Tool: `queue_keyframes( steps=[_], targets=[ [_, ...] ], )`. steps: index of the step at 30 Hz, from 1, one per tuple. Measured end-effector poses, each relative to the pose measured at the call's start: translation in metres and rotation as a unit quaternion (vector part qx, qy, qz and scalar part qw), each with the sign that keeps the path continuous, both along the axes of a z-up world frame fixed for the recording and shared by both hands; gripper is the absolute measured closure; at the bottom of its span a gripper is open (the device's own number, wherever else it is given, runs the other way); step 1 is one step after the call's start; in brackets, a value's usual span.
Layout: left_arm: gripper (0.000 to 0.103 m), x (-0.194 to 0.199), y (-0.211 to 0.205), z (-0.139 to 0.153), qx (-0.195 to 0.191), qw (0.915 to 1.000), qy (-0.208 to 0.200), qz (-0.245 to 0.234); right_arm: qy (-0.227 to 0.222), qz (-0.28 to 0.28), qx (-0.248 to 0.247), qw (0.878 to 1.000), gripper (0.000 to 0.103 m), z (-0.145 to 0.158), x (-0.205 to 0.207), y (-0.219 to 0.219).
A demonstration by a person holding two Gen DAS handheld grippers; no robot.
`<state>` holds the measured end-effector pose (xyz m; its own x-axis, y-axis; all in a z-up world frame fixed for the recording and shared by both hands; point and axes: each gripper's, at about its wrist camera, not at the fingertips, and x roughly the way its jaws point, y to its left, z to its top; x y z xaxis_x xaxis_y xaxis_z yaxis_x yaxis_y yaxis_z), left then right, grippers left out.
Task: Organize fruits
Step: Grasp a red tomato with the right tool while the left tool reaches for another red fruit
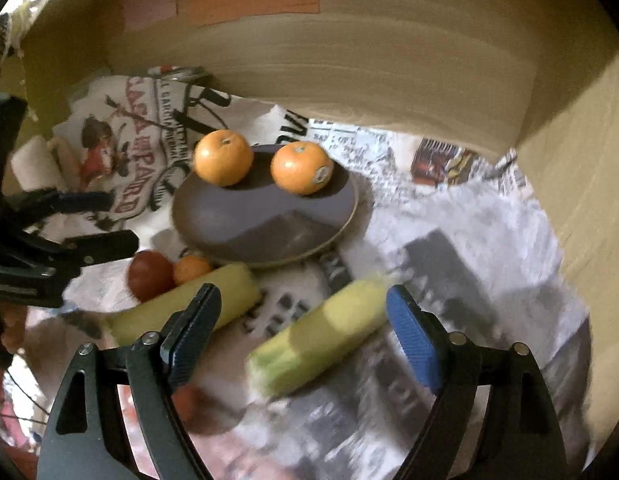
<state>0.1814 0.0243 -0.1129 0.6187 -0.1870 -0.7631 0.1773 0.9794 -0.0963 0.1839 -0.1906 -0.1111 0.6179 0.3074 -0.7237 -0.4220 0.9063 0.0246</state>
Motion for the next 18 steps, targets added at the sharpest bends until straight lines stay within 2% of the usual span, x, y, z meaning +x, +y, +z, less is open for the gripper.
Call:
queue_keyframes(
  steps=[6, 14, 18],
  targets=[
    [0.014, -0.038, 0.018, -0.006, -0.009, 0.9994, -0.007, 0.033, -0.009, -0.008, 0.044, 0.999, 0.02, 0.0, -0.04, 0.0],
    [0.014, -0.072, 0.02, -0.017, -0.011, 0.9992, -0.006, 0.039, 0.005, 0.002, 0.066, 0.998, 0.021, -0.013, -0.066, 0.013],
    [0.014, -0.08, 0.019, -0.019, -0.015, 0.9992, -0.009, 0.037, 0.021, 0.009, 0.069, 0.997, 0.031, -0.023, -0.07, 0.02]
  ],
)
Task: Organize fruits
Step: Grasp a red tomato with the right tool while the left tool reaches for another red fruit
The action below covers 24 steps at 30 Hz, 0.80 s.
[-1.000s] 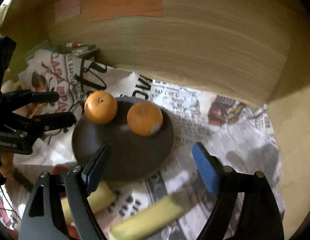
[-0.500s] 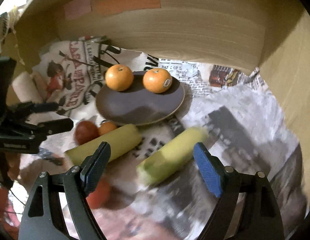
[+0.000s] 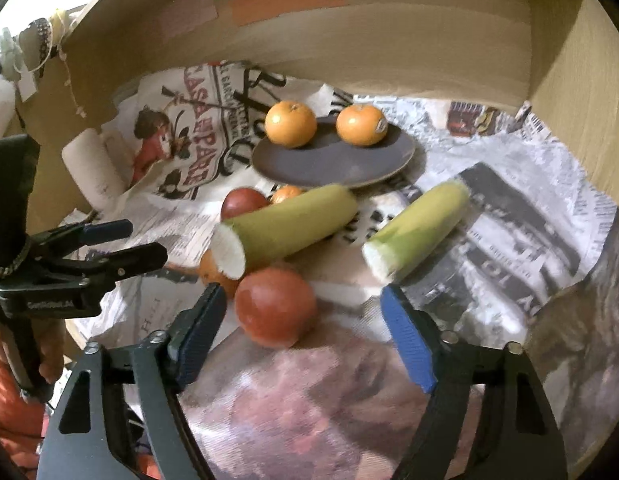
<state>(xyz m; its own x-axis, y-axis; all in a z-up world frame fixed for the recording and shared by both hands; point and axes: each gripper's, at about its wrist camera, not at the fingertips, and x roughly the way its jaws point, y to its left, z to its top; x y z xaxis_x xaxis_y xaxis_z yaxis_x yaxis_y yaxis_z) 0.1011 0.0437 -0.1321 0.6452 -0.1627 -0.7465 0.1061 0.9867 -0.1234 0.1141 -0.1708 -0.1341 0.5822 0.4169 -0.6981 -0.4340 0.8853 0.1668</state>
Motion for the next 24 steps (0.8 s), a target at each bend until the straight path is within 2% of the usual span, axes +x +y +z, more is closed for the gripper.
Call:
queue_keyframes(
  steps=[3, 6, 11, 16, 24],
  targets=[
    [0.015, -0.001, -0.001, -0.001, -0.005, 1.0, 0.001, -0.002, 0.008, 0.004, -0.002, 1.0, 0.039, -0.006, 0.001, 0.005],
    [0.022, 0.002, -0.002, -0.001, -0.006, 1.0, 0.001, -0.003, 0.021, 0.013, 0.004, 1.0, 0.045, -0.012, 0.005, 0.008],
    [0.028, 0.013, -0.006, 0.001, -0.006, 0.9999, -0.001, -0.009, 0.035, 0.032, 0.007, 0.999, 0.058, -0.018, 0.008, 0.015],
    [0.03, 0.028, -0.015, 0.0, -0.007, 0.9998, 0.002, -0.016, 0.034, 0.033, 0.005, 0.999, 0.058, -0.017, 0.007, 0.011],
    [0.03, 0.061, -0.03, -0.007, -0.001, 0.9994, 0.017, -0.031, 0.022, -0.015, 0.004, 1.0, 0.059, -0.005, 0.004, -0.026]
  ],
)
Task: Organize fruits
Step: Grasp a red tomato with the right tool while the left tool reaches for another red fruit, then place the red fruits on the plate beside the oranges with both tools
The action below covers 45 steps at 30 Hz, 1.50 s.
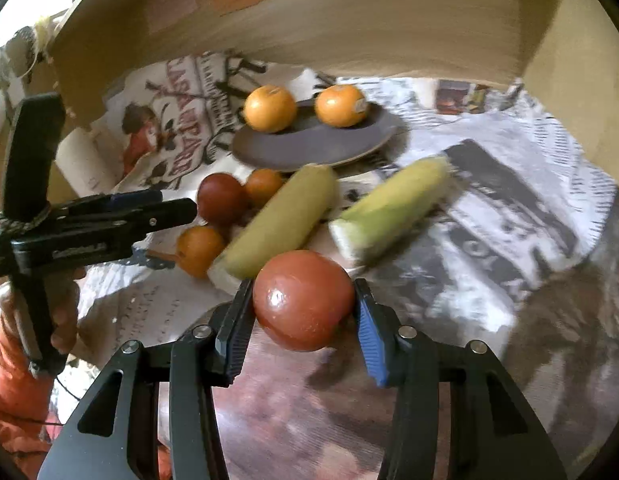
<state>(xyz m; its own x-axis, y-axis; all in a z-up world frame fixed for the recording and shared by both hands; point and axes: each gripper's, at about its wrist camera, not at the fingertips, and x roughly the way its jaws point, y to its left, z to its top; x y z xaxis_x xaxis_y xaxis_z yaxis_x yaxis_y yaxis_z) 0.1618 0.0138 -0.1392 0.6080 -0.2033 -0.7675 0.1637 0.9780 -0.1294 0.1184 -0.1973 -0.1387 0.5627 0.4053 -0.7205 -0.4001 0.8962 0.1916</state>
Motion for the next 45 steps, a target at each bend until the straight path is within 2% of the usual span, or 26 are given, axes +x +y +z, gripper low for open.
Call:
queue_keyframes(
  steps=[5, 11, 13, 18, 26, 32, 37, 45],
  targets=[
    [0.03, 0.019, -0.006, -0.012, -0.002, 0.9998, 0.018, -0.002, -0.017, -0.015, -0.001, 1.0, 0.059, 0.012, 0.001, -0.013],
    [0.042, 0.032, -0.008, -0.02, -0.031, 0.9987, 0.038, -0.01, -0.028, -0.015, -0.009, 0.999, 0.059, 0.019, 0.012, -0.015],
    [0.051, 0.035, -0.01, -0.02, -0.036, 0.9984, 0.04, -0.016, -0.03, -0.012, -0.011, 0.999, 0.059, 0.02, 0.016, -0.014],
    [0.051, 0.034, -0.013, -0.018, -0.02, 0.999, 0.035, -0.017, -0.032, 0.0, -0.007, 0.999, 0.059, 0.024, 0.028, -0.011],
    [0.051, 0.037, -0.001, 0.014, -0.025, 0.9997, 0.001, -0.008, -0.072, 0.012, -0.027, 0.997, 0.059, 0.05, 0.055, -0.004],
    [0.051, 0.056, 0.005, 0.041, -0.024, 0.9992, -0.03, 0.0, -0.086, 0.026, -0.029, 0.996, 0.059, 0.064, 0.085, 0.006],
    [0.051, 0.077, 0.007, 0.042, -0.015, 0.9995, -0.029, 0.001, -0.076, 0.038, -0.043, 0.995, 0.059, 0.063, 0.116, 0.015],
    [0.051, 0.113, 0.012, 0.013, -0.004, 0.9999, 0.014, 0.005, -0.014, 0.054, -0.064, 0.996, 0.059, 0.036, 0.171, 0.026]
  ],
)
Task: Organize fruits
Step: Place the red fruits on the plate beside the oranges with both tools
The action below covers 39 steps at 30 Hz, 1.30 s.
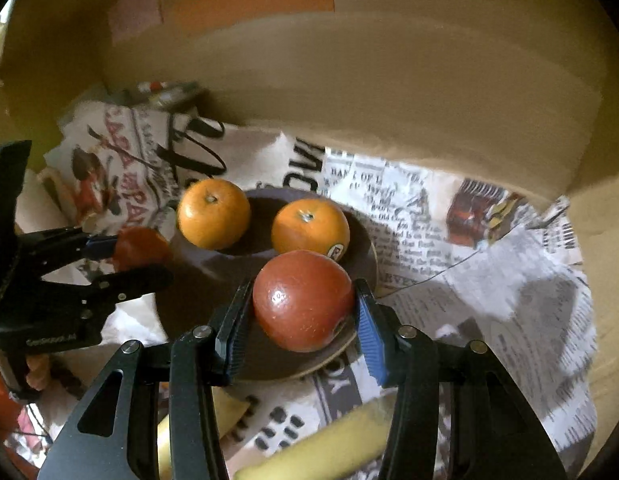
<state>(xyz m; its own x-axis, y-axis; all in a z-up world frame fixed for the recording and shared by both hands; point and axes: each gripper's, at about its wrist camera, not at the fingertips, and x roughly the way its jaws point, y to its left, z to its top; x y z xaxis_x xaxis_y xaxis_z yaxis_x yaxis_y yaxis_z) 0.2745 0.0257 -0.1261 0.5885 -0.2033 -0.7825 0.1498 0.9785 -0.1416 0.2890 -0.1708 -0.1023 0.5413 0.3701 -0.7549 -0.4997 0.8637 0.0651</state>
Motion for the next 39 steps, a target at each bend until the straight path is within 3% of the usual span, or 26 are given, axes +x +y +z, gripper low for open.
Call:
queue_keyframes(
  steps=[6, 13, 17, 21, 27, 31, 39],
  targets=[
    [0.051, 0.01, 0.0, -0.011, -0.001, 0.9999, 0.014, -0.004, 0.039, 0.007, -0.03, 0.999, 0.059, -0.021, 0.023, 0.008],
    [0.051, 0.012, -0.005, -0.012, 0.021, 0.9998, 0.0, -0.004, 0.058, 0.003, -0.046, 0.997, 0.058, -0.036, 0.033, 0.011],
    [0.04, 0.014, -0.006, -0.013, 0.011, 0.9999, 0.005, -0.008, 0.059, 0.001, -0.045, 0.997, 0.058, -0.036, 0.032, 0.013],
    [0.039, 0.011, -0.005, -0.01, 0.013, 0.9999, -0.001, -0.003, 0.043, -0.005, -0.039, 0.998, 0.048, -0.025, 0.027, 0.011],
    [0.038, -0.002, 0.005, 0.006, 0.007, 0.9997, -0.02, 0.013, 0.006, -0.014, -0.023, 1.0, 0.045, 0.004, 0.006, 0.003],
    [0.036, -0.017, 0.011, 0.018, -0.003, 0.9993, -0.034, 0.018, -0.014, -0.024, -0.003, 1.0, 0.034, 0.016, -0.018, -0.011],
    [0.033, -0.054, 0.012, 0.024, 0.003, 0.9988, -0.047, 0.014, -0.015, -0.053, -0.016, 0.998, 0.029, -0.003, -0.056, -0.021]
  ],
)
